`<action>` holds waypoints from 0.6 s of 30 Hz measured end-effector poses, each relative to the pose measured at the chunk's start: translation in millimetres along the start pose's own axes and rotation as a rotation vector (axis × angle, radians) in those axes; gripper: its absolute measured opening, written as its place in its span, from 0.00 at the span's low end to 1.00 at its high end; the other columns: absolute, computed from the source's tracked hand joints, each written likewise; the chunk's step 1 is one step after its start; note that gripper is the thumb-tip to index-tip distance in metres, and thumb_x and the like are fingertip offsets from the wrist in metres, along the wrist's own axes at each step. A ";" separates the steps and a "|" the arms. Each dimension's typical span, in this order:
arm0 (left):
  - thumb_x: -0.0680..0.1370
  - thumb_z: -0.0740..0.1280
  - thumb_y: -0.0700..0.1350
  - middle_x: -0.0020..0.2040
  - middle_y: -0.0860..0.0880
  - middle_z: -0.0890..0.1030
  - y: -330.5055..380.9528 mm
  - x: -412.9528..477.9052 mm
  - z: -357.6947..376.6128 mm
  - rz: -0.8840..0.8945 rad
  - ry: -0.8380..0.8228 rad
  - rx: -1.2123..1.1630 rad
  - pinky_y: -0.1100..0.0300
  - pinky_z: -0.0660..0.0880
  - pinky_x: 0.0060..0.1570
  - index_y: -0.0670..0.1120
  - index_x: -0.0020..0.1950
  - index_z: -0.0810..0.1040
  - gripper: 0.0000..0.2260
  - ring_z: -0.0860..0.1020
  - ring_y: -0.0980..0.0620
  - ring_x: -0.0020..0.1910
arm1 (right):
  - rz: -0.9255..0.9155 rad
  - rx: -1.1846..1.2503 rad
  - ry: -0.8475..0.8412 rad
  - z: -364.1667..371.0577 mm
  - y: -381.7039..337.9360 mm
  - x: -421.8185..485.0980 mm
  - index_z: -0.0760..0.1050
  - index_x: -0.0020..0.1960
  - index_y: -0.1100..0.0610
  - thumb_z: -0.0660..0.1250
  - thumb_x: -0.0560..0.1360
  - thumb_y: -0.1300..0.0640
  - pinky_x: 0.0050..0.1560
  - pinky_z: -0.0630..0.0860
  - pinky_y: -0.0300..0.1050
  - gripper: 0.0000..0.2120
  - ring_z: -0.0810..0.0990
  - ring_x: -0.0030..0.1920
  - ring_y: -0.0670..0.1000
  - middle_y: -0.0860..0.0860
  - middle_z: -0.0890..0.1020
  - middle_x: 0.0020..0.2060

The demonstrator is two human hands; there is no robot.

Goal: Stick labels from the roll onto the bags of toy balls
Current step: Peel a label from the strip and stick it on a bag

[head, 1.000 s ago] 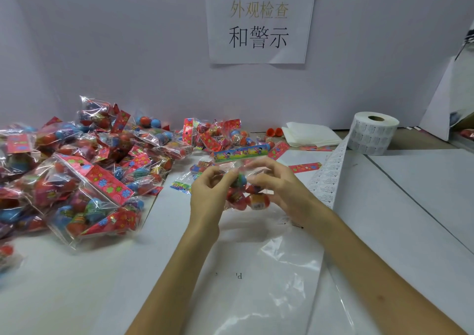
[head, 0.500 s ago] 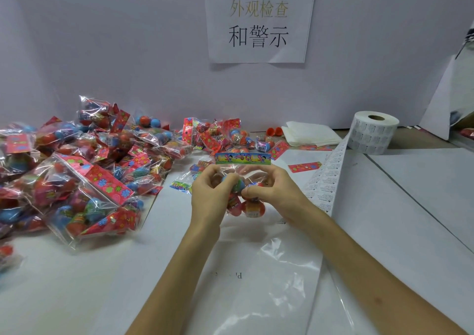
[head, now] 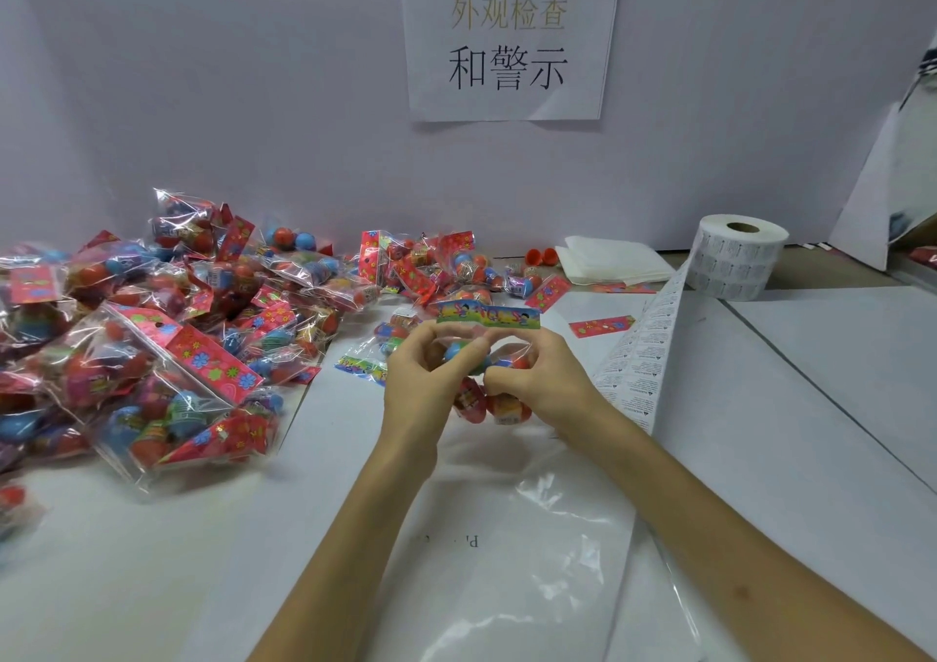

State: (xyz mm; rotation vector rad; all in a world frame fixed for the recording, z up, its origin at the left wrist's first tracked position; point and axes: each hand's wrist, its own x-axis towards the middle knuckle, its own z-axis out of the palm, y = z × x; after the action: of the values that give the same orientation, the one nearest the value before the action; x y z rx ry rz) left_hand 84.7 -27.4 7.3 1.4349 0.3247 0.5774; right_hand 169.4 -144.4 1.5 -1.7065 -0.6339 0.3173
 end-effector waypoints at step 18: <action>0.79 0.73 0.45 0.40 0.56 0.87 -5.2 4.2 -2.0 0.005 0.135 -0.002 0.68 0.78 0.34 0.49 0.55 0.82 0.06 0.85 0.59 0.38 | -0.028 0.036 0.049 -8.2 -5.3 2.3 0.82 0.41 0.61 0.73 0.77 0.58 0.41 0.81 0.42 0.08 0.83 0.35 0.46 0.49 0.84 0.32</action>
State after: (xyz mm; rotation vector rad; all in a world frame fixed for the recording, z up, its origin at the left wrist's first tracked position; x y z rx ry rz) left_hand 88.0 -23.6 2.4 1.3983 0.4276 0.6802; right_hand 174.3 -149.1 8.8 -1.6642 -0.6121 0.2650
